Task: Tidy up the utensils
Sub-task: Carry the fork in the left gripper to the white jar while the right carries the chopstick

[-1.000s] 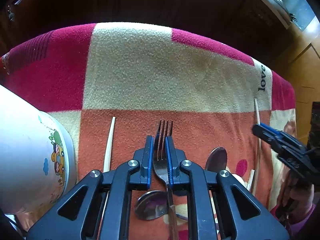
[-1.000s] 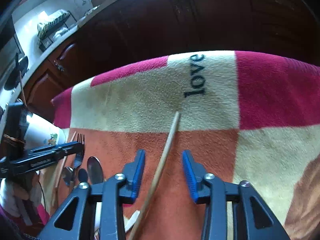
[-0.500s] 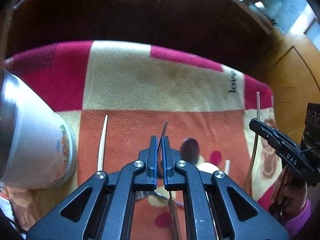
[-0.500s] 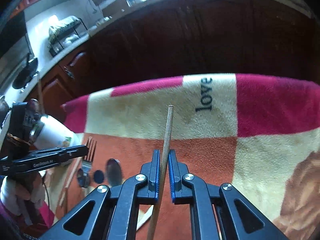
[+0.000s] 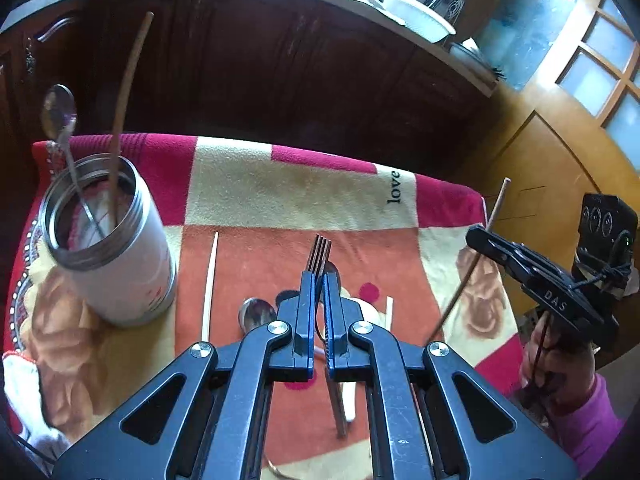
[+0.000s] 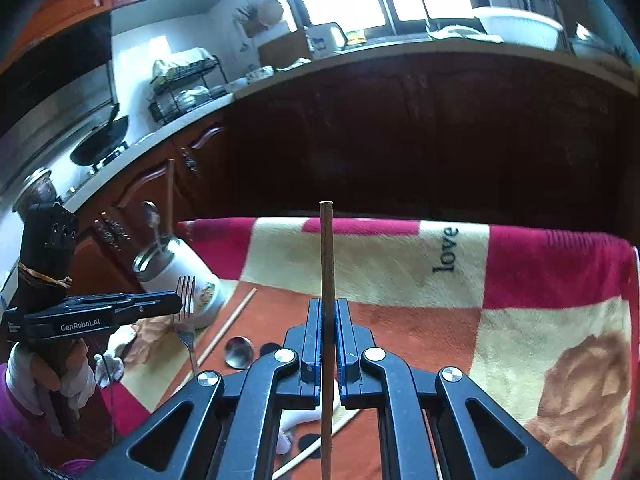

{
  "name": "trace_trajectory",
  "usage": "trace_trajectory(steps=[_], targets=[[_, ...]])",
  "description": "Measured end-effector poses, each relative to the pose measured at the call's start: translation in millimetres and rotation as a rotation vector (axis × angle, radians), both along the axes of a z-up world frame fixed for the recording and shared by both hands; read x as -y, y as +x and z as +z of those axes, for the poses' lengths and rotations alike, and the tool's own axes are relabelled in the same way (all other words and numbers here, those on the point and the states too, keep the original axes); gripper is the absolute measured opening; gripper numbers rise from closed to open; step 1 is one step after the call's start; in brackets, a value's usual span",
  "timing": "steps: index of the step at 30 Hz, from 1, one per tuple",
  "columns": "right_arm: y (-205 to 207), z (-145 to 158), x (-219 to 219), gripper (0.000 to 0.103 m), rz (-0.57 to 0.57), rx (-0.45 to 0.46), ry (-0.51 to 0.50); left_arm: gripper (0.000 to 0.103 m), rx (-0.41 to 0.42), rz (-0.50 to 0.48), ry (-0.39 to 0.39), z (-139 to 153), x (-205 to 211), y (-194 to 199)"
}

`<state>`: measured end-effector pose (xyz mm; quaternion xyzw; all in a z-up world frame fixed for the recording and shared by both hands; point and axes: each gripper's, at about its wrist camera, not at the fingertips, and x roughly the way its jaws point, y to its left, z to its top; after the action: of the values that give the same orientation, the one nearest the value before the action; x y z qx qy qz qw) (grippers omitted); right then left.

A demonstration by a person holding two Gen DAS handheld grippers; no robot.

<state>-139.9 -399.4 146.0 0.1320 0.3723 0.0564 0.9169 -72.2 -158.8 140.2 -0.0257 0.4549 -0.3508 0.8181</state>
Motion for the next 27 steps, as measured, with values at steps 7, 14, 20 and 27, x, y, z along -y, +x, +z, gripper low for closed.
trace_trajectory(steps=[7, 14, 20, 27], targets=[[-0.6, 20.5, -21.9, 0.005, 0.032, 0.039, -0.018, 0.002, 0.05, 0.008, -0.031, 24.0, -20.0, -19.0], [4.7, 42.3, -38.6, 0.005, 0.062, 0.089, -0.033, 0.002, 0.107, 0.019, -0.059, 51.1, -35.2, -28.2], [11.8, 57.9, -49.1, 0.005, 0.078, 0.12, -0.038, 0.002, 0.149, 0.034, -0.07, 69.7, -47.5, -30.0], [22.9, 79.6, -60.8, 0.005, 0.093, 0.16, -0.043, 0.002, 0.188, 0.067, -0.086, 92.6, -68.1, -27.5]])
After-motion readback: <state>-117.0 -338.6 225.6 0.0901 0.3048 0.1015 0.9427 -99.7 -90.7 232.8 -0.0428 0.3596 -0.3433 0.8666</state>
